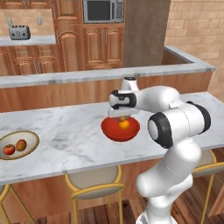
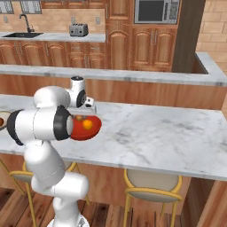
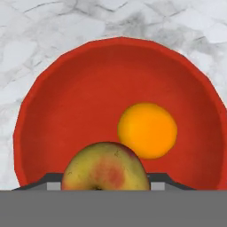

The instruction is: Take the fruits from the plate on the dining counter and place two fruits in each bowl.

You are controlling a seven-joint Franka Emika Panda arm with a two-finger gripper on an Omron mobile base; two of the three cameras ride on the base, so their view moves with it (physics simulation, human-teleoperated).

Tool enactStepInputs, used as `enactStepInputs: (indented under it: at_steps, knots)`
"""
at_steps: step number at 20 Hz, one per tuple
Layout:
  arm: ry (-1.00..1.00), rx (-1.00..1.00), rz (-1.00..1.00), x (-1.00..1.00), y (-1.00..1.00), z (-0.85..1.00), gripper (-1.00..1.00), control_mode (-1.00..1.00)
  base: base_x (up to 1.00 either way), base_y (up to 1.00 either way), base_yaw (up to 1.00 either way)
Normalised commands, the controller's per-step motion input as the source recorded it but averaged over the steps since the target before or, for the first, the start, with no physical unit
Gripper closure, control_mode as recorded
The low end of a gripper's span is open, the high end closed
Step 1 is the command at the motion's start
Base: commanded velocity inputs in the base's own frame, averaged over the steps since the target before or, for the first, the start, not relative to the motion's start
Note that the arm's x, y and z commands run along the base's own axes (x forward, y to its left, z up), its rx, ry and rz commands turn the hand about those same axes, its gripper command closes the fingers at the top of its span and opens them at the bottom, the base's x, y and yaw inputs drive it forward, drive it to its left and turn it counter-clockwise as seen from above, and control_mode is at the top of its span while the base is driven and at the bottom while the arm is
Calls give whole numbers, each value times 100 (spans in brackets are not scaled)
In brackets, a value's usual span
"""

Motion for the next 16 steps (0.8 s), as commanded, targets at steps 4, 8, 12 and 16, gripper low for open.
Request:
enactStepInputs:
  at_steps: [4,8,12,16]
  knots:
    - [0,0,0,0,26,-45,100,-100,0,0,0]
    - [0,0,0,0,3,-43,100,-100,0,0,0]
    - [0,0,0,0,6,-37,100,-100,0,0,0]
    - [0,0,0,0,7,-26,100,-100,0,0,0]
